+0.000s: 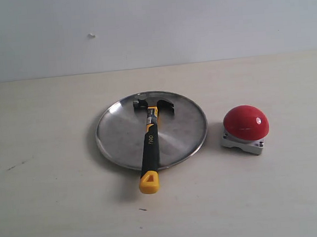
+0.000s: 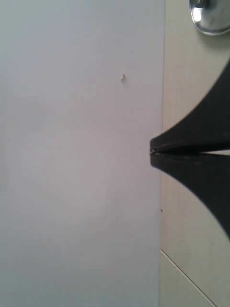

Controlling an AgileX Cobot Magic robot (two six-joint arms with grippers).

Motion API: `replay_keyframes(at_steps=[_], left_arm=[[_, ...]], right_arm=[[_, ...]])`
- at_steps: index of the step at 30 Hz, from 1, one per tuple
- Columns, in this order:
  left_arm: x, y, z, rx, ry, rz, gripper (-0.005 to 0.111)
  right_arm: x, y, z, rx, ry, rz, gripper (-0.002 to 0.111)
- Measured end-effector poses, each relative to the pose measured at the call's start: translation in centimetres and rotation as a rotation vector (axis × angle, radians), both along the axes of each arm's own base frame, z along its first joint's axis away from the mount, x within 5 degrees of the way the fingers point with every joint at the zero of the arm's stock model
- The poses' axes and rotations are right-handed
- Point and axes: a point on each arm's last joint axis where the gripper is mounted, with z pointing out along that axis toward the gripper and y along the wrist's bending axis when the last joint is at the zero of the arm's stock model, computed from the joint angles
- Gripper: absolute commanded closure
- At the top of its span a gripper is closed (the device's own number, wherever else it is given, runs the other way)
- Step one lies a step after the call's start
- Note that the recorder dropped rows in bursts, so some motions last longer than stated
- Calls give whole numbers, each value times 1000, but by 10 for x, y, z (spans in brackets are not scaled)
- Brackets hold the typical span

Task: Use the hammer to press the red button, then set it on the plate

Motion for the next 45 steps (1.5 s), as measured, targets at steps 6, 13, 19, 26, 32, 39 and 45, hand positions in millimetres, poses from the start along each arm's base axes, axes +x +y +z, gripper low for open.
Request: replay_keyframes(at_steps=[6, 13, 19, 26, 32, 39, 45], left_arm=[[0, 0, 0, 0, 0, 0, 107], [0, 0, 0, 0, 0, 0, 107], [0, 0, 0, 0, 0, 0, 107], [0, 0, 0, 0, 0, 0, 107], [0, 0, 0, 0, 0, 0, 107], [0, 0, 0, 0, 0, 0, 107], [0, 0, 0, 5, -1, 0, 107]], right_arm=[[-10, 0, -10, -45, -26, 14, 108], [-19, -1, -41, -130, -31, -9, 108], [-21, -6, -62, -124, 1, -94, 108], [-22, -6, -64, -165, 17, -102, 108], [-22, -6, -66, -170, 40, -99, 108], [-22, -6, -66, -170, 40, -99, 108], [-22, -6, -67, -170, 42, -99, 108]])
